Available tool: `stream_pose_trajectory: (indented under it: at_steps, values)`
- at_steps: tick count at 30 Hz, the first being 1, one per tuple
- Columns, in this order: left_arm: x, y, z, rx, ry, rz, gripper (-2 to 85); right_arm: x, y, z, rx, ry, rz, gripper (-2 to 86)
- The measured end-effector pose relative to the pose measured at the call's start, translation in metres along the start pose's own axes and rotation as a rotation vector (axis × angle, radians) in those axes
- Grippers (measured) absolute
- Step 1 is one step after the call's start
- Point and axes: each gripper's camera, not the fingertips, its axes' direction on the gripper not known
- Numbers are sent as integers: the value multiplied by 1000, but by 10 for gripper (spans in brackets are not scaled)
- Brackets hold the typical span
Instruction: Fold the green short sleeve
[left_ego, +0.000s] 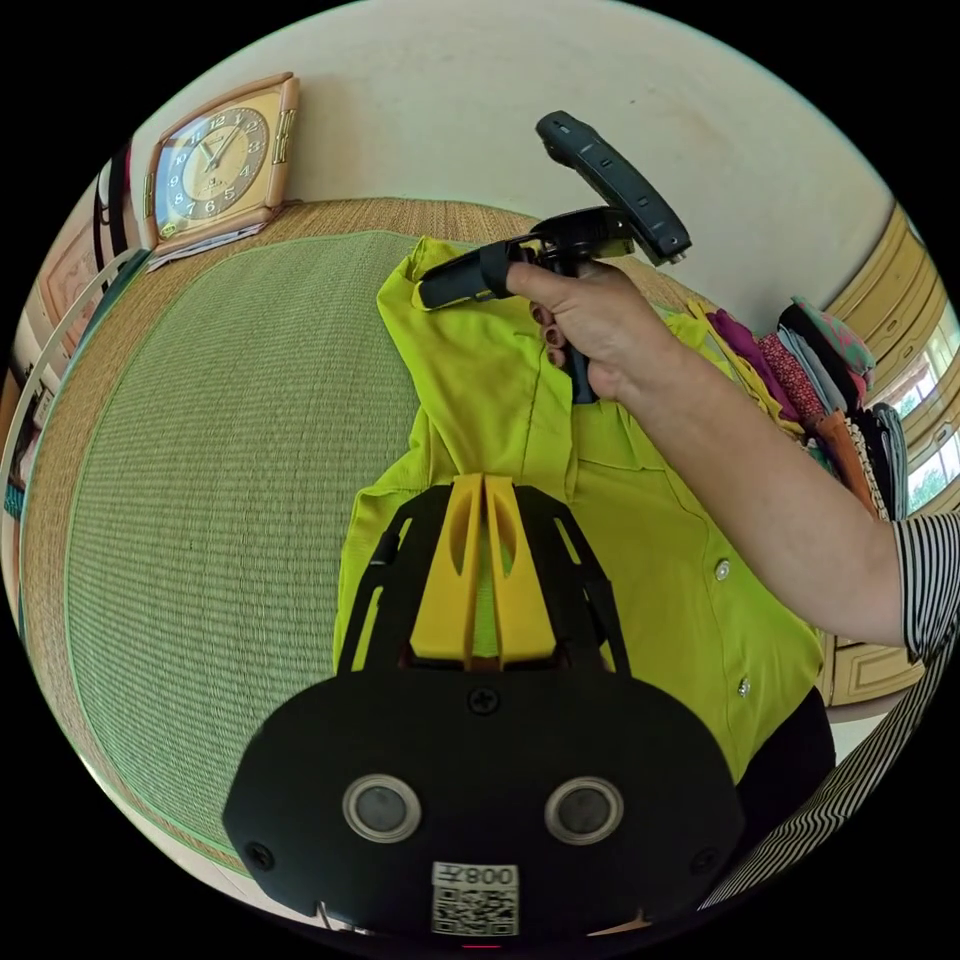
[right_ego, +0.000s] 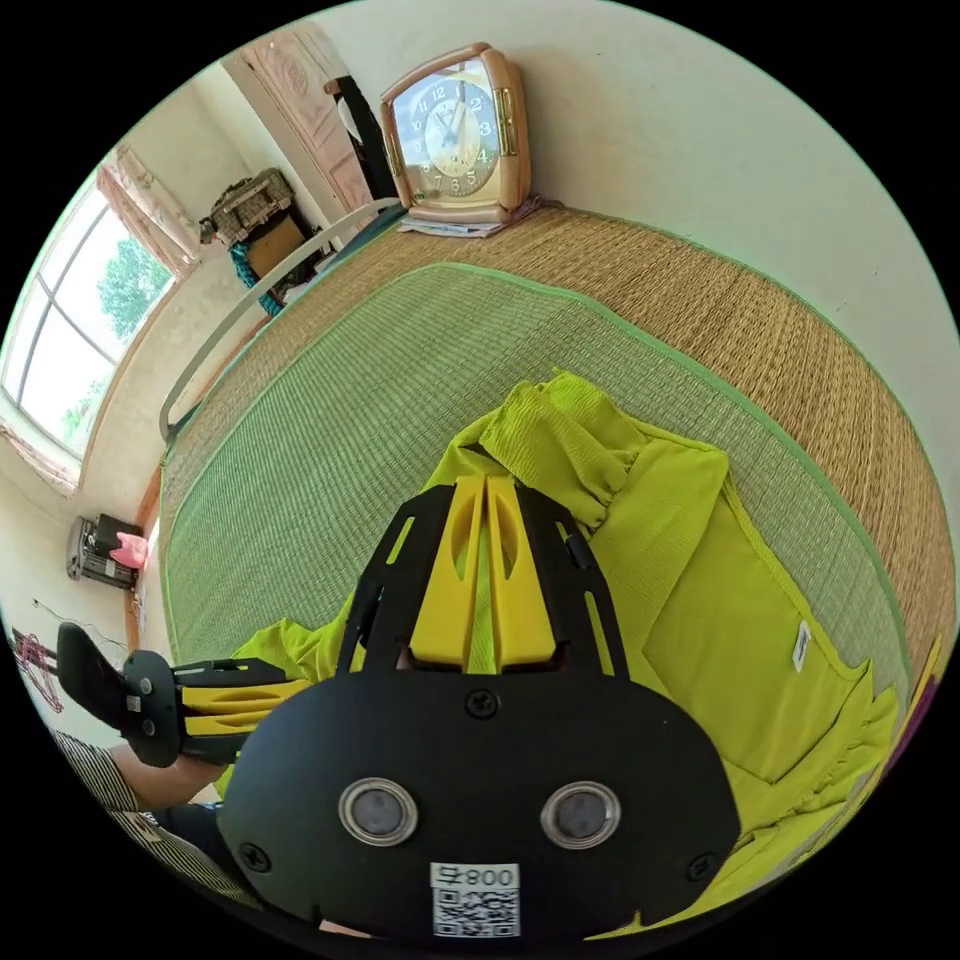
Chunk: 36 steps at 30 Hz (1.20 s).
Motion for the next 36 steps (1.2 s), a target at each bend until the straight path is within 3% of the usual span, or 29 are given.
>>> stream_pose_trajectory:
  at_steps: [11, 17, 24, 28, 31, 36]
  values:
    - [-14, 12, 3, -2, 23, -11, 1, -21, 7, -24, -16, -50, 55, 1]
    - [-30, 31, -17, 77, 90, -46, 1, -7, 82, -113, 148, -152, 129, 0]
    - [-37, 37, 1, -14, 71, -29, 2, -10, 162, -112, 5, -161, 212, 0]
    - [-41, 41, -9, 11, 55, -2, 2, -18, 170, -136, 42, -144, 213, 0]
    - [-49, 42, 6, -73, 53, -6, 2, -19, 181, -145, 44, -150, 243, 0]
    - [-67, 58, -19, 34, 109, -40, 2, -9, 218, -206, 148, -225, 333, 1]
